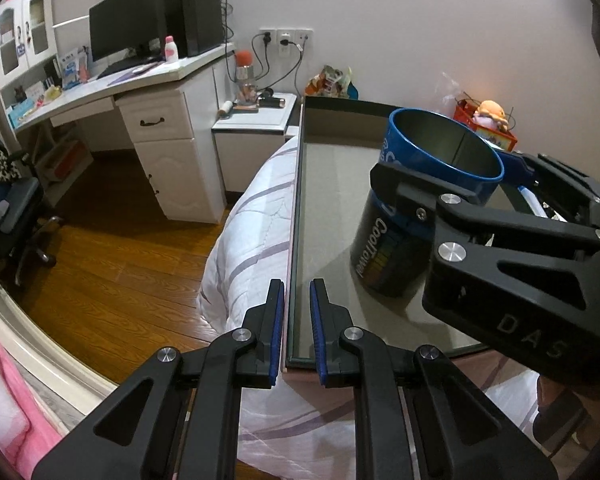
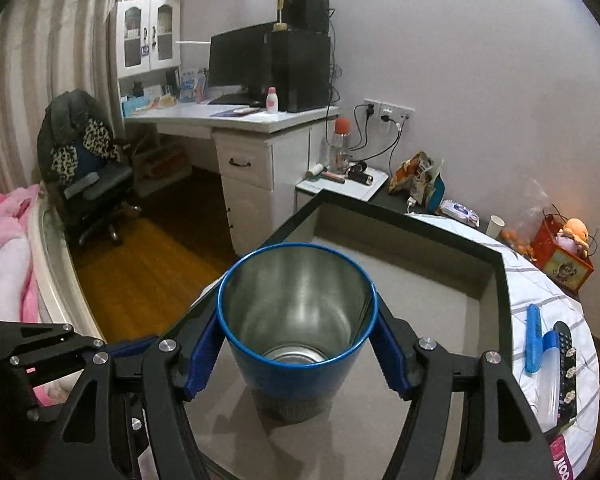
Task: Organize rigid objects
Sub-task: 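Carry the blue cup into the tray and release it with the right tool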
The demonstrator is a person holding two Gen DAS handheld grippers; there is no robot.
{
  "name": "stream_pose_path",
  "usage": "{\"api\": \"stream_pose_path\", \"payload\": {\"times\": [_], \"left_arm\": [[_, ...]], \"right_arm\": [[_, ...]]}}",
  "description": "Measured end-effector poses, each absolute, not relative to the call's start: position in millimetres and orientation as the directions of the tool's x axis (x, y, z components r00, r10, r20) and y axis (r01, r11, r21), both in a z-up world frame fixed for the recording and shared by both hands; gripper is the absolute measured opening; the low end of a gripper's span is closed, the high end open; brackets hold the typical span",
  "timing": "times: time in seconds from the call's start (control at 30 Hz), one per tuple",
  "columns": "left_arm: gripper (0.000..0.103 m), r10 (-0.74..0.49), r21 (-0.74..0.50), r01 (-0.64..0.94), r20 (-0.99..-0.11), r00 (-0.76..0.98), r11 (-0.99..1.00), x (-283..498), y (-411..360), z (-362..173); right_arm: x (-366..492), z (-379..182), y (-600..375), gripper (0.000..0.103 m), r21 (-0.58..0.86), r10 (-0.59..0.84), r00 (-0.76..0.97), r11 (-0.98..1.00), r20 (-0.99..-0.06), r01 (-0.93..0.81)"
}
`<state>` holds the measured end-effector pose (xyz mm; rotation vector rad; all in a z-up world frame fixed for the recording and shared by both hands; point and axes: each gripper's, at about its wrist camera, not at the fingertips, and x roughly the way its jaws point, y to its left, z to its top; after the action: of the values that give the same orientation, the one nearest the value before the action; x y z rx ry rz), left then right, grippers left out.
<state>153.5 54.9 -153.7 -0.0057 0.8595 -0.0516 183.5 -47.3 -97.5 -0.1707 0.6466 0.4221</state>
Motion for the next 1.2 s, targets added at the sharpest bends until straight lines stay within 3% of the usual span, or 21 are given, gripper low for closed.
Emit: {"api": "stream_pose_path", "payload": {"times": [0.13,0.23,0.7,0.8,0.97,1.2], "left_arm": [[0.013,-0.04,-0.018,0.04,-0.756,0.653,0.999,154,53,-153],[0.013,-0.037,-0.016,0.037,-0.756,0.654,0.999,153,52,-154],[0.013,-0.018,-0.003,0.024,-0.758,0.652,1.0,153,53,-152],[0.013,-0.009,0.004,0.019,-0.757,0.653,1.0,152,52,-152],[0.013,0.006,0.015,0.008,-0.757,0.653,1.0,151,48,-152],[0.013,0.03,0.037,-0.004,-0.757,0.652,0.999,151,42,-153]], "right_arm": [[179,-96,-52,0.07,-0.003,0.343,0.712,0.9,-0.613,-0.436],[174,-90,-58,0.081,0.02,0.356,0.726,0.904,-0.589,-0.426],[124,-54,-104,0.081,0.013,0.299,0.828,0.943,-0.475,-0.333],[112,-43,-128,0.081,0.012,0.245,0.865,0.964,-0.437,-0.267],[99,-33,-185,0.083,0.005,0.04,0.914,0.999,-0.404,-0.041],[89,-46,-260,0.084,0.053,-0.172,0.883,0.975,-0.436,0.216]]}}
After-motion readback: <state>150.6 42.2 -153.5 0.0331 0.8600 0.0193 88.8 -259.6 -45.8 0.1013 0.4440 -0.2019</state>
